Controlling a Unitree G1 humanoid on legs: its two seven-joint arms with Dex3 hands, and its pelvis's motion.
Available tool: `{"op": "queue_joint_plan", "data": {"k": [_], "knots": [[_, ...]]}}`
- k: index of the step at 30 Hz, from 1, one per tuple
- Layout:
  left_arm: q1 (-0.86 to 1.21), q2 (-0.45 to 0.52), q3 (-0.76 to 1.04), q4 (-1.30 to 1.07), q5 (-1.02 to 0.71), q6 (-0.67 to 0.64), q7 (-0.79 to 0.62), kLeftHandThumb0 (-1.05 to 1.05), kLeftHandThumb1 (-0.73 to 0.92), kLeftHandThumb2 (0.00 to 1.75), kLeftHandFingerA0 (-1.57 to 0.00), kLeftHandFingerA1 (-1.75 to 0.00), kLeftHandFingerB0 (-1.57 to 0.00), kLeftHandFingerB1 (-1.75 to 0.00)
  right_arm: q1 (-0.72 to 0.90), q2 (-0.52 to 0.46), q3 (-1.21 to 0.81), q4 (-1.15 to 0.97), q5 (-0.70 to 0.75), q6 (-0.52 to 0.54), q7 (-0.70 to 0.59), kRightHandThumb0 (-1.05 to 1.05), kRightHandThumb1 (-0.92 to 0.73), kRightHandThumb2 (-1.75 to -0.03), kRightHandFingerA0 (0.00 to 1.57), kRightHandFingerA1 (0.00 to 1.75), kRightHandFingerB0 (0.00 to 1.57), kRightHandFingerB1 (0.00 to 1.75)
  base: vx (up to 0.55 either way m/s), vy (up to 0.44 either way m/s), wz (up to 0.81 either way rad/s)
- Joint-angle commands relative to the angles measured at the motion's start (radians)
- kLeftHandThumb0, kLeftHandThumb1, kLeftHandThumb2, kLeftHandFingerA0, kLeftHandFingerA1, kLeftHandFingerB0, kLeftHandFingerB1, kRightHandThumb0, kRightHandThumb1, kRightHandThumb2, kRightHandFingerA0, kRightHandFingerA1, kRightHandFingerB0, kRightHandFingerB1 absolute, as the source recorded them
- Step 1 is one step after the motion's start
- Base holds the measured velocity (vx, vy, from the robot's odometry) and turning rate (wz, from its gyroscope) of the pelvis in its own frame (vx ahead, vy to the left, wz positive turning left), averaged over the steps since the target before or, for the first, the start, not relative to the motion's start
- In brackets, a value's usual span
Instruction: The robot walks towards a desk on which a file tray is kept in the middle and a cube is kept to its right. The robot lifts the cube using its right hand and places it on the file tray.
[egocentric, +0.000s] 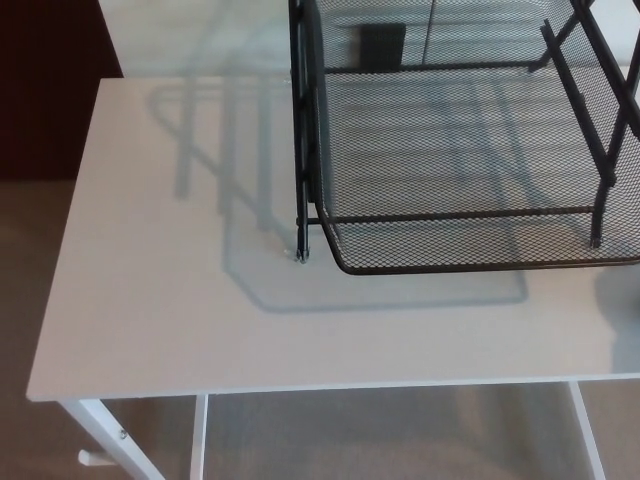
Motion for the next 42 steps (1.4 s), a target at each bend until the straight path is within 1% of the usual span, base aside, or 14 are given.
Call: {"op": "queue_joint_plan", "data": {"k": [1,3,7,8,10,11,14,15,21,22,29,30,38,42], "knots": [[0.000,0.034,0.010,0.015,0.008,-0.045,0.010,-0.61,0.87,0.66,-0.33,-0.39,-0.27,-0.33,-0.033,-0.126,-0.183,-0.012,0.100,-0.150,-0.011,-0.11,-0.79,-0.64,0.80,1.44,0.77,1.01,0.00,0.000,0.00],[-0.007,0.033,0.015,0.029,0.002,-0.045,0.007,-0.62,0.87,0.66,-0.32,-0.39,-0.27,-0.33,-0.084,-0.138,-0.238,-0.043,0.113,-0.093,0.033,-0.10,-0.76,-0.64,0.86,1.34,0.85,0.86,0.00,0.000,0.00],[-0.032,0.033,0.019,0.058,0.002,-0.037,0.020,-0.63,0.86,0.66,-0.34,-0.39,-0.25,-0.33,-0.188,-0.097,-0.318,-0.008,0.128,-0.088,-0.006,-0.09,-0.70,-0.73,0.94,1.36,0.92,1.03,0.00,0.000,0.00],[-0.025,0.035,0.014,0.044,0.008,-0.038,0.019,-0.66,0.72,0.95,-0.27,-0.49,-0.20,-0.44,-0.225,-0.091,-0.333,-0.007,0.123,-0.038,0.012,-0.14,-0.73,-0.74,0.91,1.41,0.89,1.07,0.00,0.000,0.00],[-0.020,0.034,0.019,0.038,0.003,-0.042,0.013,-0.66,0.72,0.95,-0.27,-0.50,-0.19,-0.44,-0.272,-0.071,-0.390,0.008,0.148,-0.086,-0.040,-0.10,-0.70,-0.79,0.94,1.39,0.94,1.03,0.00,0.000,0.00],[-0.011,0.035,0.017,0.025,0.005,-0.041,0.013,-0.63,0.88,0.66,-0.34,-0.39,-0.25,-0.33,-0.308,-0.072,-0.395,-0.007,0.139,-0.038,-0.010,-0.13,-0.70,-0.83,0.91,1.46,0.90,1.03,0.00,0.000,0.00],[0.007,0.033,0.021,-0.011,-0.003,-0.030,0.008,-0.63,0.88,0.66,-0.33,-0.39,-0.25,-0.33,-0.379,-0.050,-0.432,-0.075,0.166,0.007,0.023,-0.14,-0.67,-0.85,0.92,1.47,0.88,0.96,0.00,-0.001,0.02],[-0.004,0.036,0.019,0.012,0.001,-0.036,0.007,-0.63,0.88,0.66,-0.33,-0.39,-0.26,-0.33,-0.421,-0.023,-0.443,-0.111,0.185,0.010,0.023,-0.12,-0.61,-0.90,0.86,1.60,0.82,1.20,0.00,0.000,0.00],[0.005,0.033,0.017,-0.017,0.001,-0.022,0.005,-0.62,0.88,0.66,-0.32,-0.39,-0.25,-0.33,-0.566,0.106,-0.408,-0.206,0.157,0.033,0.013,-0.16,-0.63,-0.89,0.95,1.56,0.86,1.29,0.00,0.000,0.00],[0.013,0.032,0.015,-0.026,0.001,-0.033,-0.002,-0.62,0.89,0.67,-0.31,-0.40,-0.23,-0.33,-0.580,0.137,-0.389,-0.247,0.155,0.044,0.026,-0.18,-0.67,-0.79,0.92,1.48,0.86,1.14,0.00,0.000,0.00],[0.000,0.021,0.023,-0.029,-0.008,-0.006,0.009,-0.61,0.87,0.66,-0.34,-0.39,-0.26,-0.33,-0.586,0.262,-0.258,-0.398,0.222,0.203,0.310,-0.16,-0.54,-1.03,1.13,1.17,0.94,0.93,0.00,-0.001,0.01],[-0.009,0.024,0.020,-0.020,-0.005,-0.010,0.008,-0.61,0.88,0.66,-0.34,-0.40,-0.26,-0.33,-0.574,0.278,-0.217,-0.383,0.235,0.233,0.382,-0.17,-0.68,-0.79,1.03,1.10,0.92,0.74,0.00,0.000,0.00],[-0.009,0.015,0.016,-0.022,-0.008,-0.023,-0.003,-0.61,0.88,0.66,-0.34,-0.41,-0.25,-0.33,-0.485,0.337,-0.063,-0.317,0.187,0.291,0.484,-0.15,-0.74,-0.72,1.00,1.02,0.89,0.66,0.00,0.000,0.00],[-0.015,0.010,0.012,-0.004,0.000,-0.020,0.010,-0.61,0.87,0.66,-0.36,-0.41,-0.27,-0.34,-0.425,0.349,0.045,-0.227,0.123,0.197,0.481,-0.14,-0.66,-0.75,1.04,0.96,0.91,0.67,0.00,0.000,0.00]]}}
